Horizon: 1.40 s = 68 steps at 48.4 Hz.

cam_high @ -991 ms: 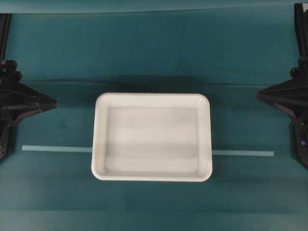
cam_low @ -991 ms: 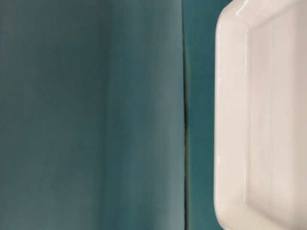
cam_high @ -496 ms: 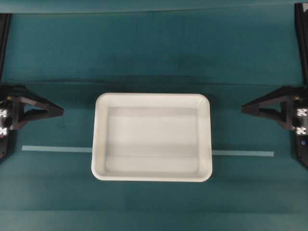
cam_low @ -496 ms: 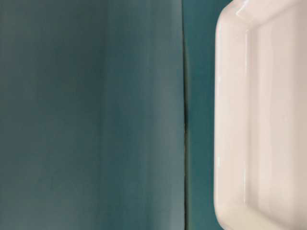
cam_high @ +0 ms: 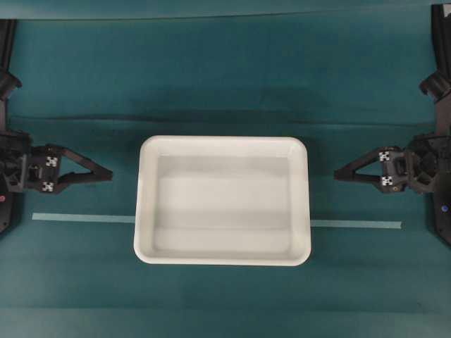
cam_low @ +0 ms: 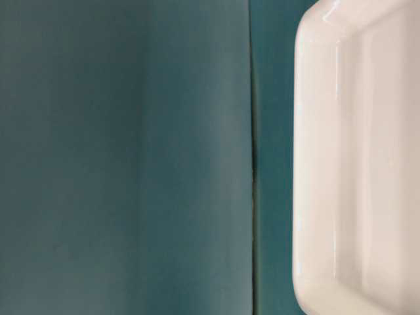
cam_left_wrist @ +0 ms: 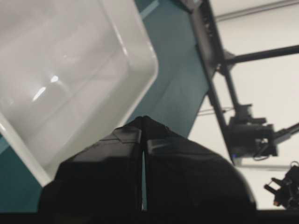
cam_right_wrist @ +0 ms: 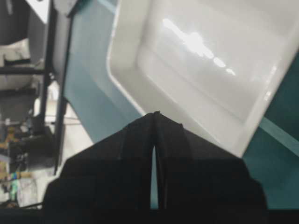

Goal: Lift the white case with both hands.
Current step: 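Move both grippers inward toward the left and right rims of the white tray, then close both grippers on the tray's left and right side walls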

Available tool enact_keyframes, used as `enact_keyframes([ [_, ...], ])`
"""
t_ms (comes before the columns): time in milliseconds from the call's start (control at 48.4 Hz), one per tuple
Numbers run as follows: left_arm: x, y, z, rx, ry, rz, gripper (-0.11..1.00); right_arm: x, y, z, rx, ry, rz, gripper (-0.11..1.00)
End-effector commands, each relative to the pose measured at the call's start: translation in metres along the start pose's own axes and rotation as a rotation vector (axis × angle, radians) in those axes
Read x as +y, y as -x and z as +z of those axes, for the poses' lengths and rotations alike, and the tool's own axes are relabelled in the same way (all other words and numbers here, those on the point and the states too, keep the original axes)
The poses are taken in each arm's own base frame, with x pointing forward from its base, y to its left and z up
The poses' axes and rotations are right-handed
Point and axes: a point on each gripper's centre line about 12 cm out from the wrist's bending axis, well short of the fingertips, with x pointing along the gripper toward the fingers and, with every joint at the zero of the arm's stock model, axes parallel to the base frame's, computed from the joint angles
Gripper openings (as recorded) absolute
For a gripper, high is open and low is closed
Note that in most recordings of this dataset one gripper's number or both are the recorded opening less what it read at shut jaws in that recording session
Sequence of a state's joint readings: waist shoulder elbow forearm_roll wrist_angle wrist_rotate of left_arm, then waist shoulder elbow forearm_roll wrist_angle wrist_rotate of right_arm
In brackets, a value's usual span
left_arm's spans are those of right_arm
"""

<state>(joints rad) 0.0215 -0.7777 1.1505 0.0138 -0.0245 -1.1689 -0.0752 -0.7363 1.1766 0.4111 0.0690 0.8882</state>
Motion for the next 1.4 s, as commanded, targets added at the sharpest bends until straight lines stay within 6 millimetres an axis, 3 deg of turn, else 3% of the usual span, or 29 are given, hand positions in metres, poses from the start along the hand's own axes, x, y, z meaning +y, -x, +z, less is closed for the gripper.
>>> enact_keyframes([
  [0,0.003,-0.008,-0.003,0.019,-0.004,0.024,0.00,-0.003,-0.006,0.001,-0.010,-0.010,-0.011,0.02],
  [145,0.012,-0.013,-0.007,0.034,-0.001,0.064,0.15,-0.004,-0.007,0.001,-0.016,-0.012,-0.010,0.19],
  [351,0.016,-0.022,-0.010,0.054,-0.003,0.097,0.74,-0.006,-0.008,0.001,-0.014,-0.012,-0.017,0.75],
  [413,0.017,-0.023,-0.011,0.061,-0.008,0.102,0.90,-0.007,-0.009,0.001,-0.010,-0.013,-0.025,0.87],
  [475,0.019,-0.024,-0.014,0.070,-0.009,0.112,0.98,-0.011,-0.010,-0.001,-0.003,-0.015,-0.044,0.94],
  [743,0.043,-0.029,-0.021,0.081,-0.003,0.162,0.96,-0.033,-0.027,-0.009,0.028,-0.045,-0.149,0.94],
  [1136,0.091,-0.034,-0.026,0.035,0.023,0.204,0.96,-0.063,-0.048,-0.021,-0.050,-0.125,-0.120,0.94],
  [1383,0.107,-0.051,-0.029,0.018,0.026,0.188,0.96,-0.072,-0.062,-0.026,-0.051,-0.121,-0.158,0.94],
])
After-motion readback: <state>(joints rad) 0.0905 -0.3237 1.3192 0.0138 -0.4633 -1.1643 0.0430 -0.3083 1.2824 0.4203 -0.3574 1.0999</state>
